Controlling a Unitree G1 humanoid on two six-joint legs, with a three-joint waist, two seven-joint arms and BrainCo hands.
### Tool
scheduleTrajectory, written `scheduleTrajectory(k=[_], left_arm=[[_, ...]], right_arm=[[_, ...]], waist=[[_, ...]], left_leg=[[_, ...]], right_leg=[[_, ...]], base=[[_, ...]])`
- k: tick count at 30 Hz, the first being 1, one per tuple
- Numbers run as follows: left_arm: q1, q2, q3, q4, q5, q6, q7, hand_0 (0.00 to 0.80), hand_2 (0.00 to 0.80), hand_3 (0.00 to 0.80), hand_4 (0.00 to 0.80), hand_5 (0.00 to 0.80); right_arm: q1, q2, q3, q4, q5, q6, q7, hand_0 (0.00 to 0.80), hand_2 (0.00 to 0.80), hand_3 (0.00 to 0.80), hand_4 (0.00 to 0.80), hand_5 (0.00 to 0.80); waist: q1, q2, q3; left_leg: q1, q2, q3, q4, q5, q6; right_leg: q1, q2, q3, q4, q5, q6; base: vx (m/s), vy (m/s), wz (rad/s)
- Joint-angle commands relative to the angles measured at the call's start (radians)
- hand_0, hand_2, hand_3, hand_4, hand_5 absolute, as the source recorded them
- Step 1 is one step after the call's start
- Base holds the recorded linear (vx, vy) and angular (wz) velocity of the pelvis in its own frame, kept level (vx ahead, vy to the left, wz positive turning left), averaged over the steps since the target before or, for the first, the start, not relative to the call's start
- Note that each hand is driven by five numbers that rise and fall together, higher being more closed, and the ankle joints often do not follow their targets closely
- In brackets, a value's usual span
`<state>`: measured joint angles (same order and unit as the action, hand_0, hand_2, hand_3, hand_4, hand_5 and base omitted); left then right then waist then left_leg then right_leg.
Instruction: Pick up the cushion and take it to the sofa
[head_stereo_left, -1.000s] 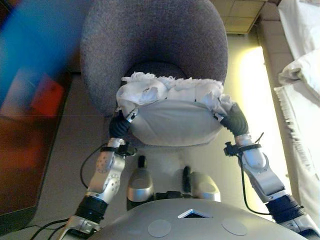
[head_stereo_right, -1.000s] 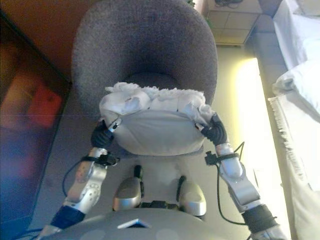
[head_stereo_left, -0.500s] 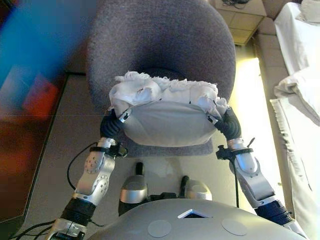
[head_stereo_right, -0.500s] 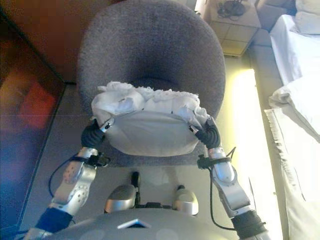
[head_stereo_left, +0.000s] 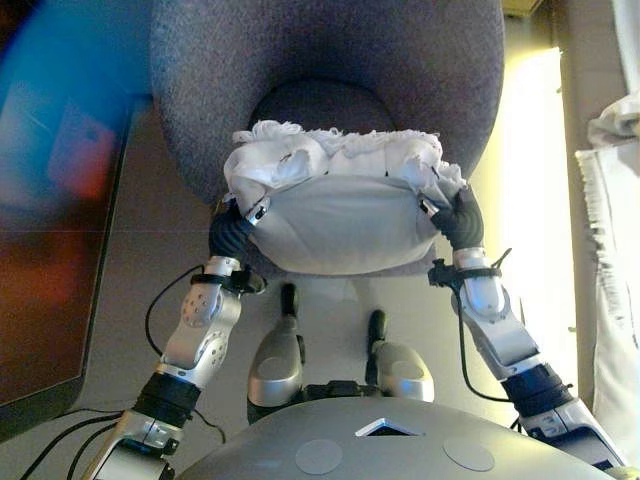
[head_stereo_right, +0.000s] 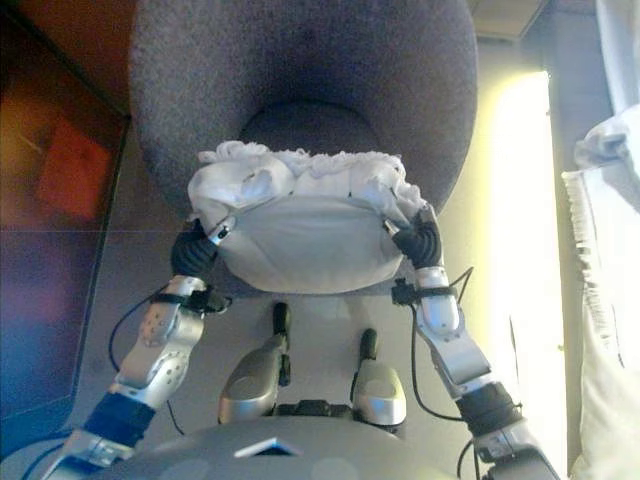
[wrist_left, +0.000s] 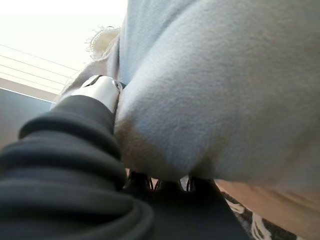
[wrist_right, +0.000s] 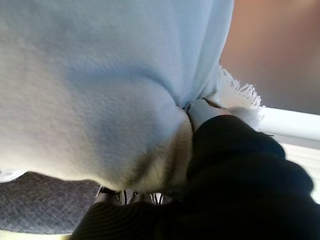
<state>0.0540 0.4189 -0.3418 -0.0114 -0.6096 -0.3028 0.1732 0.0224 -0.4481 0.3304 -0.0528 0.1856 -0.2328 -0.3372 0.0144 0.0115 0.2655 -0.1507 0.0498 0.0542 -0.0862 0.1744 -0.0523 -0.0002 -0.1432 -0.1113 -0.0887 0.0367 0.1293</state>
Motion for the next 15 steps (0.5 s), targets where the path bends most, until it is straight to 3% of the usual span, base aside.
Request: scheduleTrajectory(k=[1, 15], left_arm=[[-0.158, -0.025, -0.018, -0.076, 0.037, -0.144, -0.009, 0.800, 0.800, 0.800, 0.800, 0.800], [-0.351, -0.060, -0.052, 0.003, 0.144, -0.188, 0.061, 0.800, 0.800, 0.800, 0.800, 0.800]], right_arm=[[-0.130, -0.012, 0.022, -0.086, -0.056, -0.098, 0.001, 0.800, 0.800, 0.800, 0.800, 0.800], [-0.359, -0.017, 0.024, -0.010, -0.086, -0.117, -0.054, 0.800, 0.800, 0.800, 0.800, 0.800]], waist=[[0.016, -0.040, 0.023], [0.015, -0.055, 0.111]], left_leg=[[0.018, 0.010, -0.021, 0.064, -0.144, -0.003], [-0.034, 0.004, -0.035, 0.067, -0.141, -0.011]], right_leg=[[-0.061, -0.061, 0.031, 0.002, 0.054, 0.024], [-0.117, -0.059, 0.032, 0.010, 0.060, 0.021]], base=[[-0.056, -0.036, -0.03], [-0.005, -0.005, 0.01]])
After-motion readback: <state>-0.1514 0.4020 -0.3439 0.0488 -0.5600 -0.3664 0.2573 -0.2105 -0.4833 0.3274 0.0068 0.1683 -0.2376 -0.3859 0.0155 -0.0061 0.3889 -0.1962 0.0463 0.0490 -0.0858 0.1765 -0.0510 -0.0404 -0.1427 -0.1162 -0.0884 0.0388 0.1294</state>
